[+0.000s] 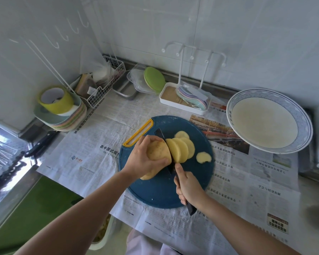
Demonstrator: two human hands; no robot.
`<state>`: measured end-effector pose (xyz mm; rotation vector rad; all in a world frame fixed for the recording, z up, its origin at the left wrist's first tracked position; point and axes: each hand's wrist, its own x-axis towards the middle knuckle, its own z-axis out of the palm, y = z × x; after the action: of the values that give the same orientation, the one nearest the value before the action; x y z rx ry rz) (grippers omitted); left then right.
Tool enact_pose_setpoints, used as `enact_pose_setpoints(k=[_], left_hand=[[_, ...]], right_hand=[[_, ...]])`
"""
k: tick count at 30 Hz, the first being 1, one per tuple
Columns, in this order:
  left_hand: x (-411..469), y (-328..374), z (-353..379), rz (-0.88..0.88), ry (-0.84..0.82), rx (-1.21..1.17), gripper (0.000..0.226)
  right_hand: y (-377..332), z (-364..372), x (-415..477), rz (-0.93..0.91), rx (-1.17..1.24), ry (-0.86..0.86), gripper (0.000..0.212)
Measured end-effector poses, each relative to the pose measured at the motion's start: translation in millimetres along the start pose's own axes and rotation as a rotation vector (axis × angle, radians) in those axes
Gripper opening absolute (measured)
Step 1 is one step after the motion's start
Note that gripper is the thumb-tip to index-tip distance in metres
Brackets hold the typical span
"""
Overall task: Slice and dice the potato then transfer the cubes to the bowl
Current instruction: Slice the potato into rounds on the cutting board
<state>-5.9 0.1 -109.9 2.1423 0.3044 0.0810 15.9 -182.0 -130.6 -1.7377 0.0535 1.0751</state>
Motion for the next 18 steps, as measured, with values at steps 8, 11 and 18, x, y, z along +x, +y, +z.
enact_pose_setpoints(k=[8,11,18], left_hand=[[-18,3,4,0.037,0.034,0.046,0.066],[-24,7,7,0.025,0.060,0.051,0.063],[-33,8,6,-0.090,0.114,-0.079,0.065]], right_hand=[[-12,-28,-17,0.041,0.131,-0.143,0.056],[-13,-34,-24,0.032,0.111,-0.149,0.056],[-13,-42,-33,-0.042,0.062,-0.108,0.057]])
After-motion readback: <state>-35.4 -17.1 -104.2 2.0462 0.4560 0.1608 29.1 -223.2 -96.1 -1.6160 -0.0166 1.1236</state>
